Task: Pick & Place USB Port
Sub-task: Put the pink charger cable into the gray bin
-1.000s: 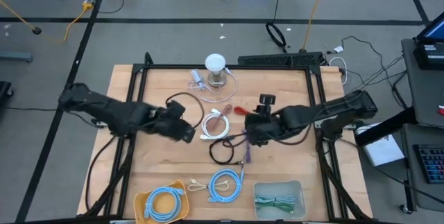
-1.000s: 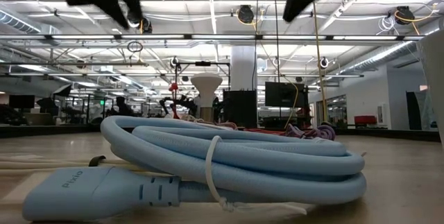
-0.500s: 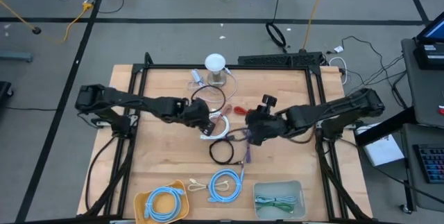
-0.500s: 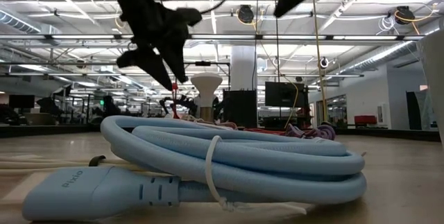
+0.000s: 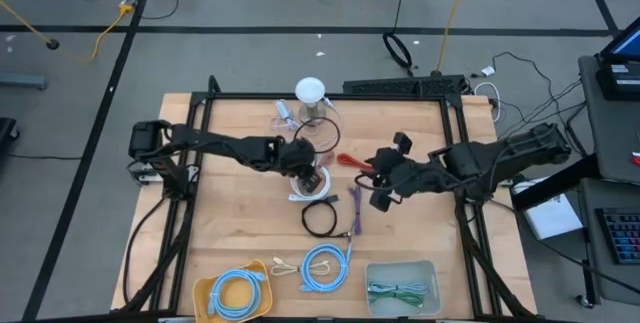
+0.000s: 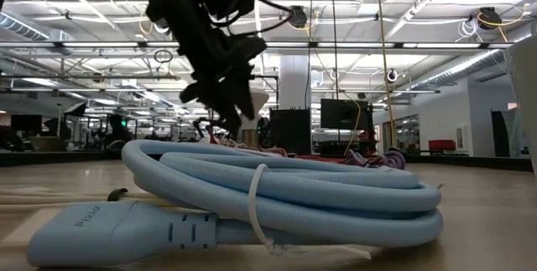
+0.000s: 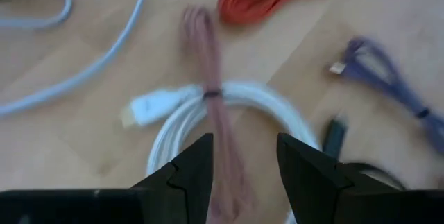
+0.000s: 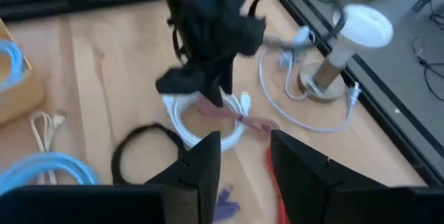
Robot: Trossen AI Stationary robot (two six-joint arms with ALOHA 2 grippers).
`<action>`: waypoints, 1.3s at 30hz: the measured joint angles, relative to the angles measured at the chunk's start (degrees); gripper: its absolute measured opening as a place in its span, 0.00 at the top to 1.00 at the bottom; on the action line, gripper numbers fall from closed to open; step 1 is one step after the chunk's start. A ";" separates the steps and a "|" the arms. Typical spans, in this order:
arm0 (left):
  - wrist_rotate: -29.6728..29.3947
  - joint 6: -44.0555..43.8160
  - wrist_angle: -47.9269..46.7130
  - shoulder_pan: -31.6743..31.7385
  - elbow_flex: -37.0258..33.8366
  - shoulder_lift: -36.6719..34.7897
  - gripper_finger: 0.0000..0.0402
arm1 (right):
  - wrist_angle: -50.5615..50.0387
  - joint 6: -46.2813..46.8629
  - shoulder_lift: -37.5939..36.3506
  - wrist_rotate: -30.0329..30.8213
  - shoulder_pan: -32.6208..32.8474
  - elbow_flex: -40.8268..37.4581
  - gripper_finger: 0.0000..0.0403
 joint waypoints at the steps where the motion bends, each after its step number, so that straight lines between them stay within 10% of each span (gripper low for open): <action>1: 0.21 0.35 0.95 0.04 0.00 -0.25 0.60 | -0.15 -0.04 0.23 0.47 0.01 -0.48 0.71; 6: 0.89 0.60 3.05 -0.01 1.36 -0.35 0.60 | 0.99 -1.17 0.80 1.87 -1.85 -10.27 0.71; 14: 0.09 0.67 -0.23 1.65 1.95 -0.31 0.60 | 14.71 5.93 0.01 -13.19 -5.17 -23.06 0.71; 39: 8.41 0.15 -1.23 2.84 1.92 10.84 0.68 | 19.64 5.92 -4.25 -13.70 -3.75 -20.75 0.71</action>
